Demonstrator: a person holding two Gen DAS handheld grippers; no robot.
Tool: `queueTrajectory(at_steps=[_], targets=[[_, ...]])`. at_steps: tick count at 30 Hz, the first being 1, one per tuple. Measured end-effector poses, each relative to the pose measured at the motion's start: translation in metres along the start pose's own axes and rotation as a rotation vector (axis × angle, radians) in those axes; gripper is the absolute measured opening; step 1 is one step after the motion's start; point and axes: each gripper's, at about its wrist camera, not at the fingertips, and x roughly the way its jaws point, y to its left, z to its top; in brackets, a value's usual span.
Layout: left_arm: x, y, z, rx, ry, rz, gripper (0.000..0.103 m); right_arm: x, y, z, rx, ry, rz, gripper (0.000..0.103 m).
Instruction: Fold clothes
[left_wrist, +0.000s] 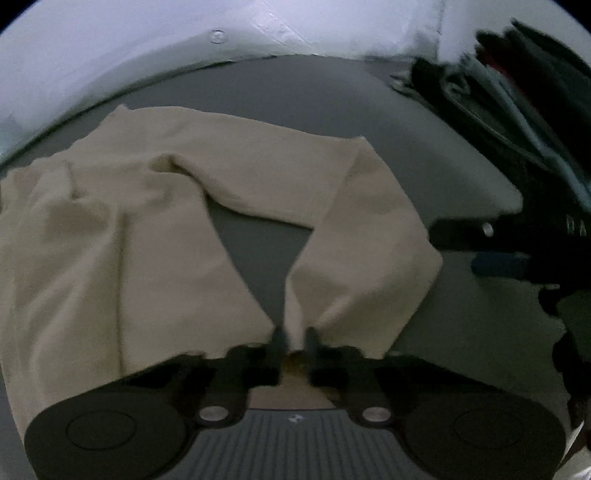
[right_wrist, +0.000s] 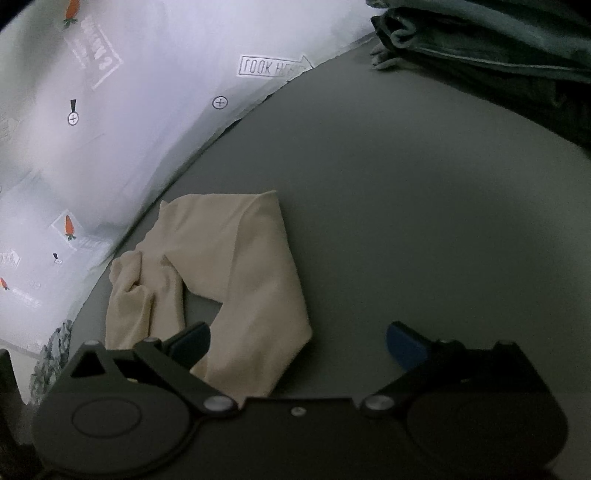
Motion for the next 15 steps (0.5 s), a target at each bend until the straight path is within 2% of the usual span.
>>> queueTrajectory(at_steps=[2, 5, 8, 11, 15], targets=[[-0.007, 0.01, 0.002, -0.056, -0.023, -0.021, 0.003, 0.0, 0.002, -0.001, -0.031, 0.005, -0.002, 0.103], [-0.024, 0.018, 0.006, -0.067, -0.07, -0.016, 0.003, -0.001, 0.002, -0.001, -0.016, 0.015, -0.001, 0.103], [-0.043, 0.028, 0.01, -0.095, -0.125, -0.017, 0.003, -0.004, 0.0, -0.003, 0.065, 0.022, 0.035, 0.103], [-0.062, 0.042, 0.008, -0.134, -0.173, -0.007, 0.002, -0.008, 0.008, -0.012, 0.097, 0.01, 0.033, 0.103], [-0.082, 0.066, -0.002, -0.156, -0.184, -0.002, 0.002, -0.01, 0.03, -0.028, 0.092, 0.004, 0.01, 0.103]])
